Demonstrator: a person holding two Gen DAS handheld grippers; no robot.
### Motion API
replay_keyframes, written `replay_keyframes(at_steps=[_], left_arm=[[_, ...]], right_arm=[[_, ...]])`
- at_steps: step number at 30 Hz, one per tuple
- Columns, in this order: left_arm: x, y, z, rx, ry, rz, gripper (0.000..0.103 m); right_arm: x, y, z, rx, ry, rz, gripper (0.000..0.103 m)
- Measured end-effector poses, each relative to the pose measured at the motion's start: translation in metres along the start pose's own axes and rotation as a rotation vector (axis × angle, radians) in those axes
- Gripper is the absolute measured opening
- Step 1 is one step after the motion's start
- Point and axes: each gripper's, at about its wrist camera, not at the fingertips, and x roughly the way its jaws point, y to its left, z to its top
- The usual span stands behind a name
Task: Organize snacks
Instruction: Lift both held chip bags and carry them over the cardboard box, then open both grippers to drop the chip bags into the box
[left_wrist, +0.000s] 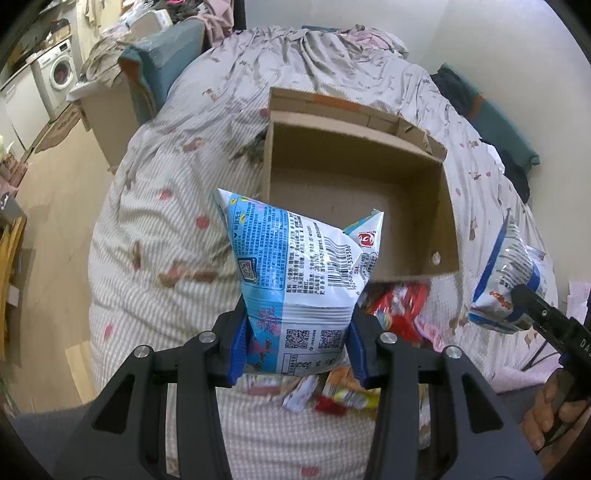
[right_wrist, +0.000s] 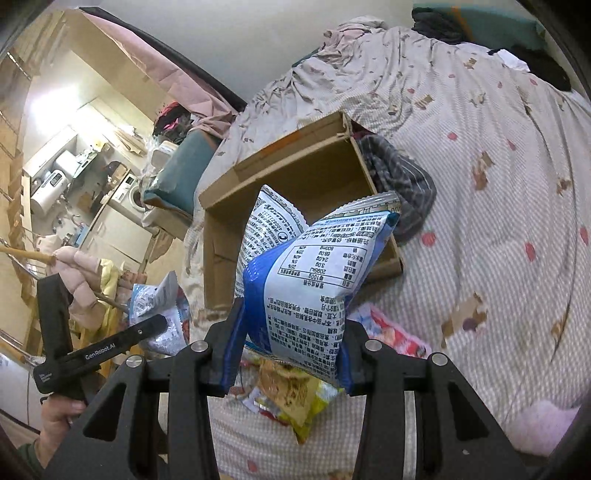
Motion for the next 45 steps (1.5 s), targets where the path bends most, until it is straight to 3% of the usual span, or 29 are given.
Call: replay_keyframes(at_steps=[16,28,35,45], left_arm=[[0.050,-0.037,0.059,0.058,-0.063,0.027,0.040],[0.098,-0.039,0.053,0.079,-0.047,0.038,0.040],[0.106,-0.043,0.047,0.115,-0.065,0.058,0.041],[0.108,-0.043,0.046,0.124,-0.069,0.070,0.042]], right_arm=[[0.065,-0.002,0.061,0.001,0.000,0.002,0.043],[0.106,-0.027,0.050,-0.004,0.059,-0.049,0.043],[0.125,-0.029,0.042,-0.019,0.117,-0.075,0.044],[0.129,-0.027,0.042,-0.038,0.114,-0.075,0.044]])
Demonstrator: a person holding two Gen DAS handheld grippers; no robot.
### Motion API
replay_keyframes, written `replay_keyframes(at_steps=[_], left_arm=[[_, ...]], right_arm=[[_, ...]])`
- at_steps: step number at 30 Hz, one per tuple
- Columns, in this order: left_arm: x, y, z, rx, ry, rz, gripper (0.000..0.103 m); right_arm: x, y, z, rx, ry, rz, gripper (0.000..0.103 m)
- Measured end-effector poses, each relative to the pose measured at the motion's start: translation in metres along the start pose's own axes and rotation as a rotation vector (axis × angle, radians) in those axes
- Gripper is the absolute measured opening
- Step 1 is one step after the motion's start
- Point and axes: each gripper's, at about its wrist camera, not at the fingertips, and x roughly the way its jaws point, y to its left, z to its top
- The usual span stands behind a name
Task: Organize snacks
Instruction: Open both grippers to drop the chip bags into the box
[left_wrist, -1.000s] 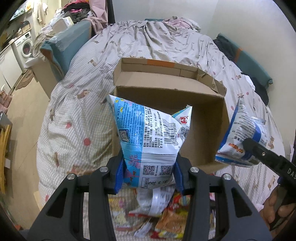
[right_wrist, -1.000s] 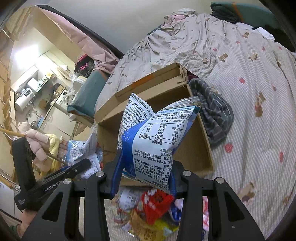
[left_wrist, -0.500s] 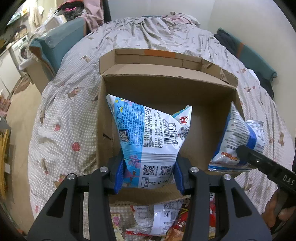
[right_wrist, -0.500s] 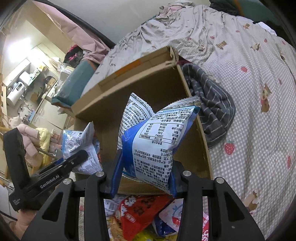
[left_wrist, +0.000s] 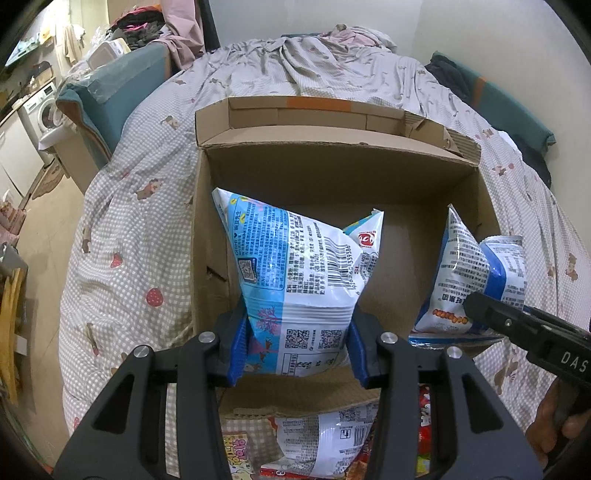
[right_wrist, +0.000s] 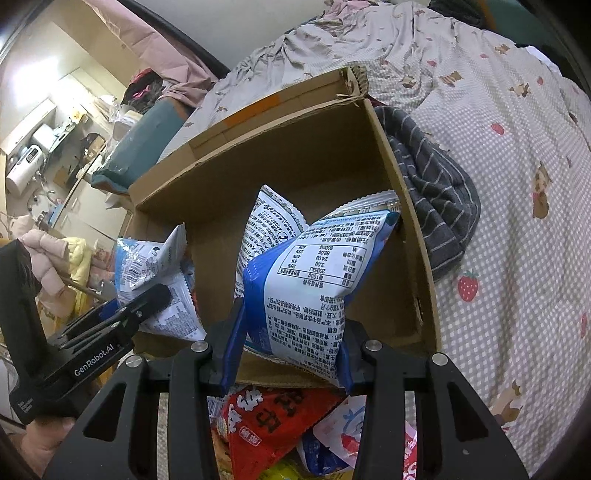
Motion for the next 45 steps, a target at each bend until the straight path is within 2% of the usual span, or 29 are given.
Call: replay_keyframes(at_steps=[6,8,10,11,12,13,15,23,33,45], left_arm=[[0.001,0.003,-0.001,-0.014,0.025,-0.015,0.048],[-0.001,0.004,-0.001,-0.026,0.022,-0.024,0.064],[-0.007,0.005,-0.001,-0.033,0.006,-0.026,0.076],[-0.009,0.005,0.000,-0.033,-0.003,-0.024,0.083],[-0.011,0.005,0.000,-0.031,-0.008,-0.022,0.086],[-0.012,0.005,-0.001,-0.031,-0.010,-0.024,0.089],[-0.014,0.005,-0.001,-0.032,-0.009,-0.044,0.089],[-0.028,0.007,-0.004,-0.018,-0.031,-0.029,0.089],[-0.065,0.021,-0.007,-0.066,-0.072,-0.036,0.089],[-0.098,0.041,-0.040,-0.093,-0.084,-0.052,0.089]], right_arm=[[-0.003,-0.001,0.001,0.023,-0.016,0.024,0.048],[-0.006,-0.001,0.003,0.025,-0.026,0.019,0.054],[-0.011,-0.001,0.004,0.022,-0.049,0.017,0.073],[-0.013,0.000,0.005,0.020,-0.056,0.015,0.079],[-0.015,0.001,0.005,0.017,-0.068,0.013,0.087],[-0.018,0.003,0.005,0.009,-0.079,0.002,0.091],[-0.019,0.005,0.005,-0.004,-0.082,-0.009,0.092],[-0.030,0.006,0.004,-0.008,-0.094,-0.006,0.092],[-0.059,0.012,-0.008,-0.001,-0.110,0.005,0.092],[-0.087,0.024,-0.049,-0.006,-0.095,0.033,0.092]])
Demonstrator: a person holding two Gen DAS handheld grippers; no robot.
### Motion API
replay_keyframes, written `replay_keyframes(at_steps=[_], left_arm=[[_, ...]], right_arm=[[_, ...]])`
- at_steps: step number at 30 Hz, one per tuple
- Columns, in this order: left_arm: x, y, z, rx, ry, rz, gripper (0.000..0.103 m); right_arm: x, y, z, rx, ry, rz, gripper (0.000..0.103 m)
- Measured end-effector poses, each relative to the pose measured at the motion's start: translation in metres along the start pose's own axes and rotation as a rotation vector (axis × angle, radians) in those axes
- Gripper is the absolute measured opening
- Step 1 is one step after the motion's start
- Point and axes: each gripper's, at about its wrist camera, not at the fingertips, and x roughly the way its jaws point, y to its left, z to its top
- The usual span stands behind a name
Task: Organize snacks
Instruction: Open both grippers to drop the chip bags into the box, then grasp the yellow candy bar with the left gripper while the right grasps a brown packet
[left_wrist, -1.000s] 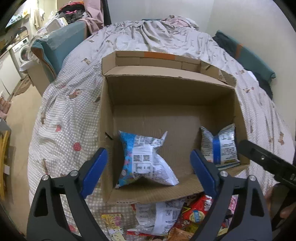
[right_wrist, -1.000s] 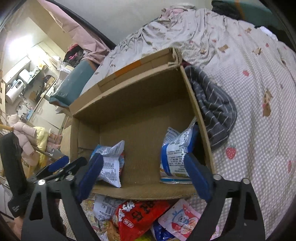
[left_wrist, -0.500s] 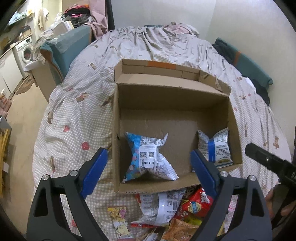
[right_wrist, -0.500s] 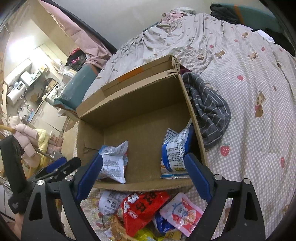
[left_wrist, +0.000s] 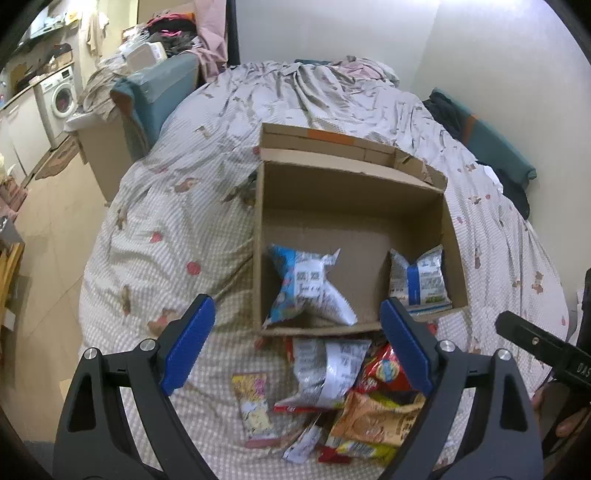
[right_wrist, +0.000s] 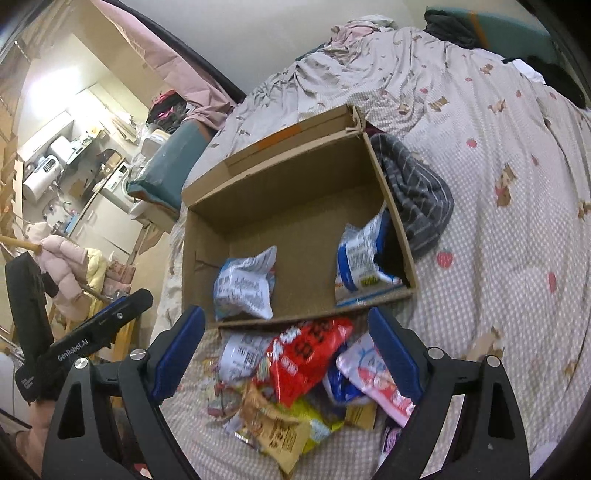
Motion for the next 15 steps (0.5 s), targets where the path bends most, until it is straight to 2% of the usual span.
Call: replay_keyframes(at_steps=[4,15], left_arm=[[-0.011,0.004,-0.012,0.018,-0.011,0.027,0.089],[-0.020,0.001,-0.046,0.052,0.038,0.014,0.092]], right_arm=[[-0.009,-0.001,-0.012,0.008,0.004,0.005,0.092],[-0.022,-0.003,-0.037,0.024,0.012,0.003,0.092]])
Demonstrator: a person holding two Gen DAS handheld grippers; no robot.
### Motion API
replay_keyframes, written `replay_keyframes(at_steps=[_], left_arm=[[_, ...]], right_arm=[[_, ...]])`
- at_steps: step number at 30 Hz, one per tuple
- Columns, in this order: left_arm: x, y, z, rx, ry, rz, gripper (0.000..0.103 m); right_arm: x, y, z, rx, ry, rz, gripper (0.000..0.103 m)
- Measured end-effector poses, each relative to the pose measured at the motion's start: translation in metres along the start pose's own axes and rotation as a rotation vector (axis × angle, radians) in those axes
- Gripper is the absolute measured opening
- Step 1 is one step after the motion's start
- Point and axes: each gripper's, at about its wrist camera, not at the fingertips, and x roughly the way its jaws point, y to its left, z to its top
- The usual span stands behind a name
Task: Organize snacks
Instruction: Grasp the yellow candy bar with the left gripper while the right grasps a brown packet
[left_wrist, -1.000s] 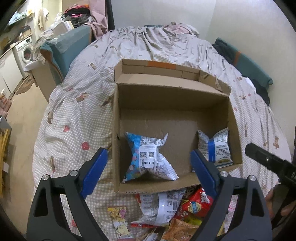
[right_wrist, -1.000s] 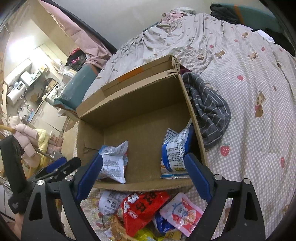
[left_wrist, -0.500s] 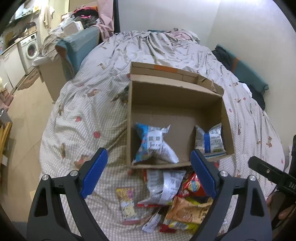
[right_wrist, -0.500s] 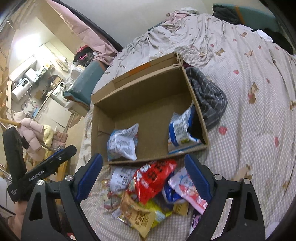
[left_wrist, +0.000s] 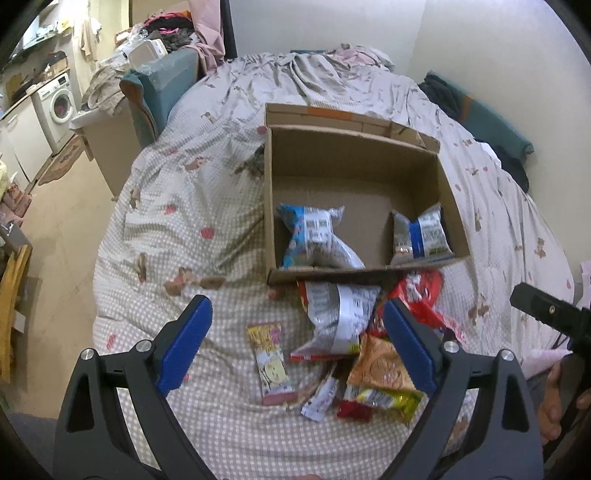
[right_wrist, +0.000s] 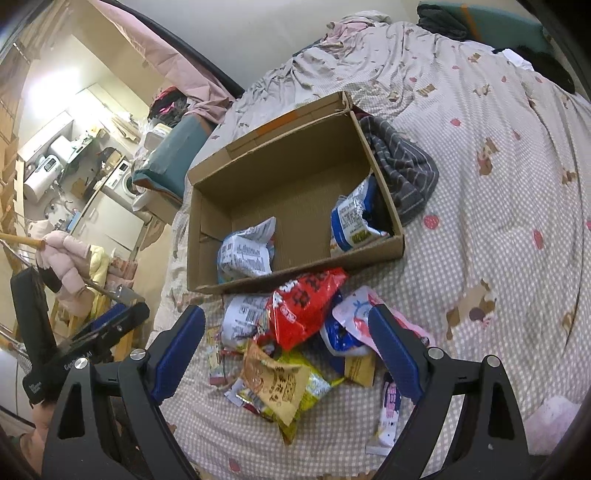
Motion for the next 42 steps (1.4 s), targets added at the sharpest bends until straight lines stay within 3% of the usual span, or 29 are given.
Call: replay_keyframes(at_steps=[7,14,18,20,25,29,32,36,42], left_arm=[[-0.003,0.008,-0.010,-0.010,-0.008,0.043,0.092],[0.006,0.040,-0.017,-0.147,0.044,0.077,0.092],[0.011,0.047,-0.020,-0.182,0.070,0.092,0.092],[0.012,0.049,-0.021,-0.189,0.074,0.095,0.092],[0.016,0.047,-0.022,-0.190,0.095,0.086,0.092],[0.015,0.046,-0.023,-0.186,0.095,0.080,0.092],[0.018,0.047,-0.022,-0.187,0.106,0.087,0.092],[0.028,0.051,-0.023,-0.184,0.143,0.116,0.092],[0.057,0.063,-0.033,-0.242,0.267,0.124,0.091]], right_arm=[[-0.001,-0.008,-0.006,0.024,0.011,-0.015,0.092],[0.009,-0.014,-0.010,0.076,0.055,0.000,0.092],[0.029,-0.015,-0.016,0.102,0.145,0.042,0.092],[0.051,-0.015,-0.025,0.120,0.245,0.057,0.091],[0.086,-0.006,-0.035,0.089,0.365,0.061,0.057],[0.092,0.004,-0.033,0.089,0.380,0.162,0.053],[0.110,0.010,-0.036,0.075,0.433,0.145,0.053],[0.126,0.023,-0.039,0.015,0.470,0.106,0.019],[0.103,0.024,-0.044,-0.006,0.452,0.145,0.013]])
